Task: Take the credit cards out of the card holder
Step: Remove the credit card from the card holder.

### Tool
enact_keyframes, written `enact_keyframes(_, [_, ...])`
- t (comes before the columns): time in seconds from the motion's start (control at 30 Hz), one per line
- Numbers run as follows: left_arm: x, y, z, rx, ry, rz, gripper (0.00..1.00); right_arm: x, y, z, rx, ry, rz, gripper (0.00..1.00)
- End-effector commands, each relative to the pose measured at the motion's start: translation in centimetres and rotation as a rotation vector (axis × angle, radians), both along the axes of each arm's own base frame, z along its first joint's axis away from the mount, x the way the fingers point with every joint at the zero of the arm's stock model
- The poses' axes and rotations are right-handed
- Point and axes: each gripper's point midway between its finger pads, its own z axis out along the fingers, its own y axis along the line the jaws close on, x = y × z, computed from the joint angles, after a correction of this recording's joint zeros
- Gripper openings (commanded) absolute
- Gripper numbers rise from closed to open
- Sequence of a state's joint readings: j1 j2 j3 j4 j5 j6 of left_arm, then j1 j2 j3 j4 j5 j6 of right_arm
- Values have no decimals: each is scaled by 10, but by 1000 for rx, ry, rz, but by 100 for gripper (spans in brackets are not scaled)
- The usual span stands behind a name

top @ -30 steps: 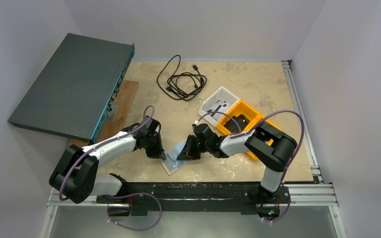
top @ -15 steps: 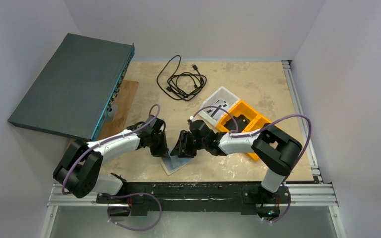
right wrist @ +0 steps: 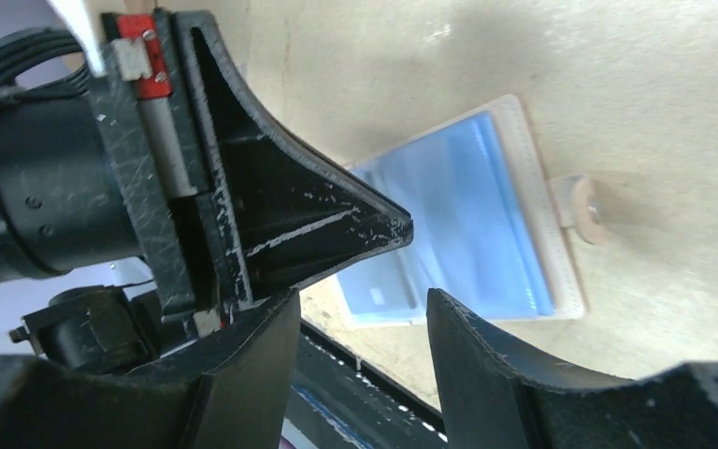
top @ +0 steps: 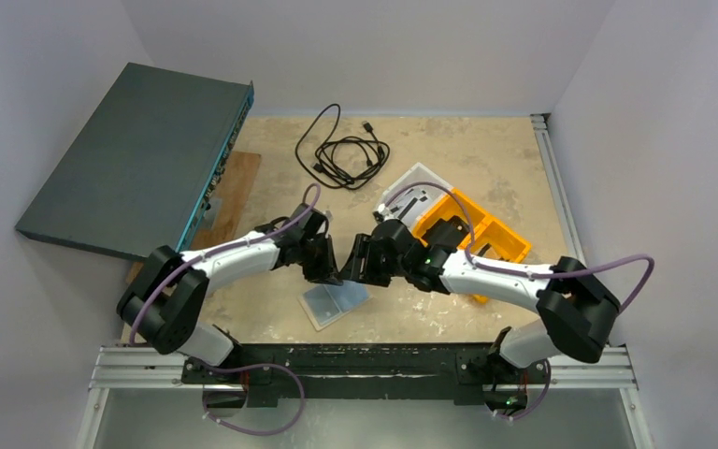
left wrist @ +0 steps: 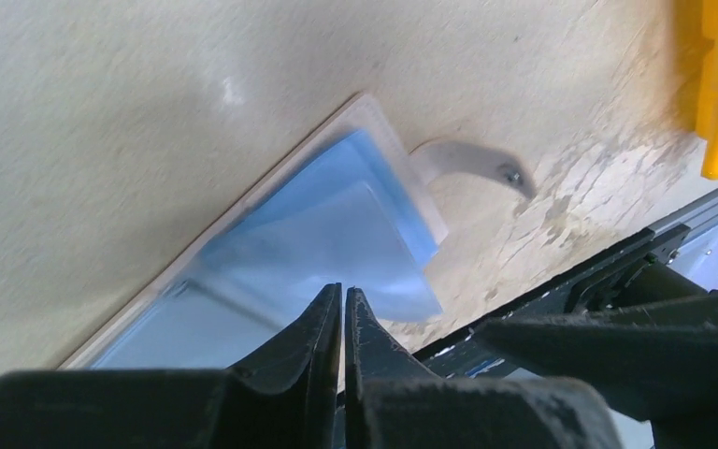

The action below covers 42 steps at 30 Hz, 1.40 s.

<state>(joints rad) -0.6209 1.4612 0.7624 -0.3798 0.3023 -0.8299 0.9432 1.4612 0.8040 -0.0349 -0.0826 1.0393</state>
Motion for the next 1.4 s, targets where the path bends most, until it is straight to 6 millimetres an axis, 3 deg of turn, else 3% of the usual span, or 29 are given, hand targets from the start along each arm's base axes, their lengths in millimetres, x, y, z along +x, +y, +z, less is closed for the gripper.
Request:
enact_keyframes(0.0, [17, -30, 9, -75, -11, -28, 6, 11, -30, 2, -113, -79, -72, 52])
enact_keyframes(0.13, [21, -33, -7, -39, 35, -23, 6, 15, -32, 7, -162, -152, -18, 50])
enact_keyframes(0.23, [24, -24, -4, 7, 9, -1, 7, 8, -17, 9, -222, -209, 73, 50])
enact_keyframes(0.53, [34, 51, 46, 155, -147, 136, 27, -17, 37, 1, -330, -336, 300, 51])
enact_keyframes(0.8, [20, 109, 56, 243, -156, 259, 45, -24, 56, -27, -506, -379, 418, 54])
enact_keyframes(1.03, [2, 126, 45, 260, -121, 282, 48, -34, 55, -52, -588, -360, 482, 54])
enact_keyframes(1.37, [-6, 122, 34, 233, -95, 271, 48, -41, 47, -80, -655, -296, 496, 47])
